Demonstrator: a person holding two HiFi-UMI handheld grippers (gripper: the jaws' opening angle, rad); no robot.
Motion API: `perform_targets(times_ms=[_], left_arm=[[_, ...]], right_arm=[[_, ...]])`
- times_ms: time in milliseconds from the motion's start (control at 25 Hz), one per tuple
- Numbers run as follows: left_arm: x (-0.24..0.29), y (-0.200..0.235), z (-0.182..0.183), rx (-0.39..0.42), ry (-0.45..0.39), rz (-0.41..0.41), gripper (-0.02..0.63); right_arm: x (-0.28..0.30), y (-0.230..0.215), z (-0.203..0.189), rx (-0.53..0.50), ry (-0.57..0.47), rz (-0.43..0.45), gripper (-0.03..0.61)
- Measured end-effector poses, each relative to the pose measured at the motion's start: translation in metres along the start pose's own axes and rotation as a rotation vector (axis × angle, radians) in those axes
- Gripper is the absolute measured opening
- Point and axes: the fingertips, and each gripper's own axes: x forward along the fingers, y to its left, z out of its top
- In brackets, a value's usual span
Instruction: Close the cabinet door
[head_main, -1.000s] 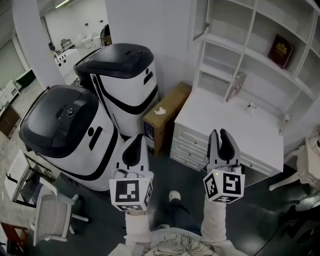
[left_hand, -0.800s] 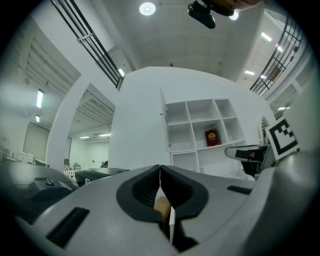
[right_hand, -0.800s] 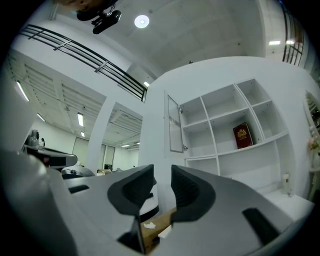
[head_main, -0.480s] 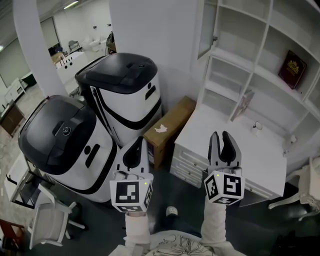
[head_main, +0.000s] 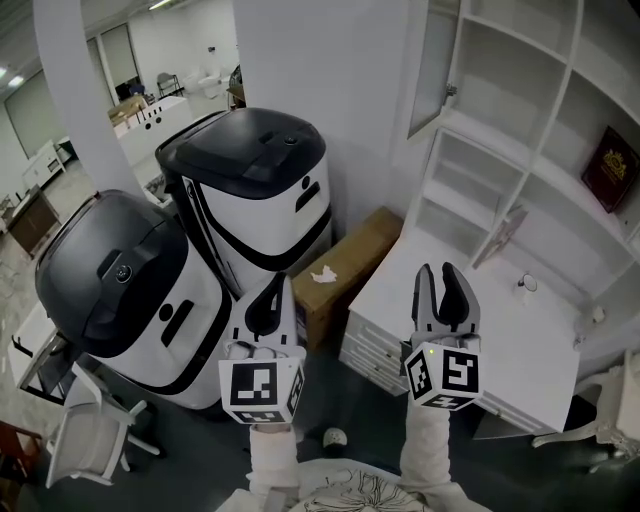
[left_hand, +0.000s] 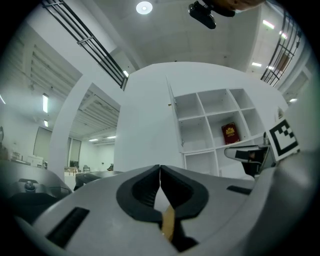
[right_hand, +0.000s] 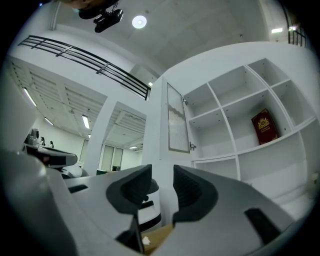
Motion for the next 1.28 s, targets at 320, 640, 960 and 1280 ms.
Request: perform_targets(times_ms=[320, 640, 960, 1280], left_arm=[[0.018, 0.002, -0.006, -0.005, 0.017, 0.023, 0.005], [0.044, 0.009, -0.013, 0.000, 0.036, 0.027, 0.005], [0.082, 0.021, -0.013, 0.000, 0.020, -0.003, 0.005], [0.124, 0.036, -0.011, 0.007, 0.009, -0.037, 0.005]], right_arm=[[0.022, -0.004, -0.009, 0.001, 0.018, 0.022, 0.122], [0.048, -0.005, -0.016, 0.001, 0.028, 0.035, 0.133], [0.083, -0.005, -0.012, -0.011, 0.003, 0.018, 0.152], [0.122, 0.000, -0.008, -0.029, -0.018, 0.010, 0.170]])
